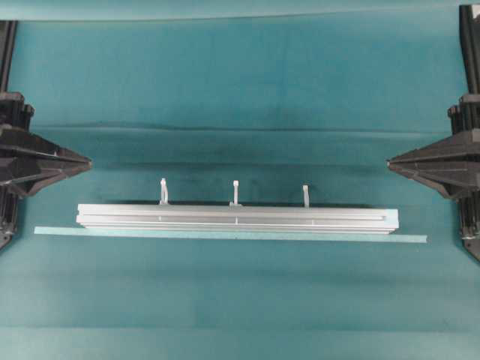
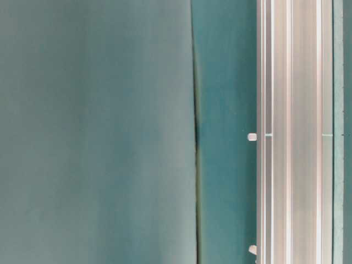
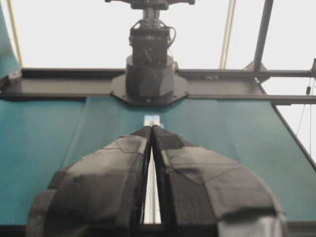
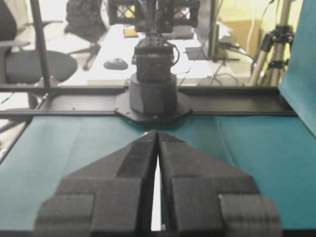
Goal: Lift the large metal rail with both hands.
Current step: 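Move both grippers down over the rail's left and right ends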
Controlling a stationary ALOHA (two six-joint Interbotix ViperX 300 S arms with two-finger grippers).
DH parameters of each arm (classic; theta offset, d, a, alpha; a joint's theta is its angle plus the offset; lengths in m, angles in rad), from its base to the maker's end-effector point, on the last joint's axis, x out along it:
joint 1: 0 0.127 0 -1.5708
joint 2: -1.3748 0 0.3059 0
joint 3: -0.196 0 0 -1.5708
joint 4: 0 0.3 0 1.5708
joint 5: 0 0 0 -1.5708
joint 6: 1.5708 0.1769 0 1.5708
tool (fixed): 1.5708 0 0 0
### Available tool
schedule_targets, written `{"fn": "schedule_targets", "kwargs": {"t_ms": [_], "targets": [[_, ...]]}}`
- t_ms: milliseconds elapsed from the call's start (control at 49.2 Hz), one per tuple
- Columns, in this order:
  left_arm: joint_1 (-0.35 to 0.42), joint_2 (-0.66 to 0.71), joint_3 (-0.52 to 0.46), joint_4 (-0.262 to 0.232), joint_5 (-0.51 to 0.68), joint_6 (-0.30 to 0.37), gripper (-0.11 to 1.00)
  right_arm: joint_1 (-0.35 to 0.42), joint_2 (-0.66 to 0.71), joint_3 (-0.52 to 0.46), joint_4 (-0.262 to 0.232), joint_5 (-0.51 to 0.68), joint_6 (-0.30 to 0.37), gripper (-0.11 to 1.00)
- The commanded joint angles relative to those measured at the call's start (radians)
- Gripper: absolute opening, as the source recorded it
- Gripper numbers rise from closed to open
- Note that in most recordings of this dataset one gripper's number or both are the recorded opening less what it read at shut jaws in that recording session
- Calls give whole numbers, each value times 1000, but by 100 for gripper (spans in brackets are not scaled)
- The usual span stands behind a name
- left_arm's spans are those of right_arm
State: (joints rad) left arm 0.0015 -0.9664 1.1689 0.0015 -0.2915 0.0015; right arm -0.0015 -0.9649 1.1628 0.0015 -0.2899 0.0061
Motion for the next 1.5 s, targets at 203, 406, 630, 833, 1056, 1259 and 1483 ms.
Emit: {"fn": "schedule_targets", "kwargs": {"t_ms": [203,406,630,833,1056,1259,1483], "targets": [[0,74,-167,12,295,-140,-2,-41,49,-152,144,339,51,1],[-14,167,-282,12,598,-146,-2,-54,160,-291,150,683,64,1],[-21,331,-362,12,796,-141,-2,-48,403,-425,138,963,117,1],[-23,511,-459,18,950,-135,-2,-31,588,-540,86,1141,95,1],[-23,644,-522,20,1081,-135,-2,-8,719,-611,80,1256,35,1],[-23,658,-517,20,1077,-135,-2,-5,756,-614,80,1256,31,2],[-23,657,-506,20,1077,-141,-2,-6,769,-603,80,1218,31,24]]}}
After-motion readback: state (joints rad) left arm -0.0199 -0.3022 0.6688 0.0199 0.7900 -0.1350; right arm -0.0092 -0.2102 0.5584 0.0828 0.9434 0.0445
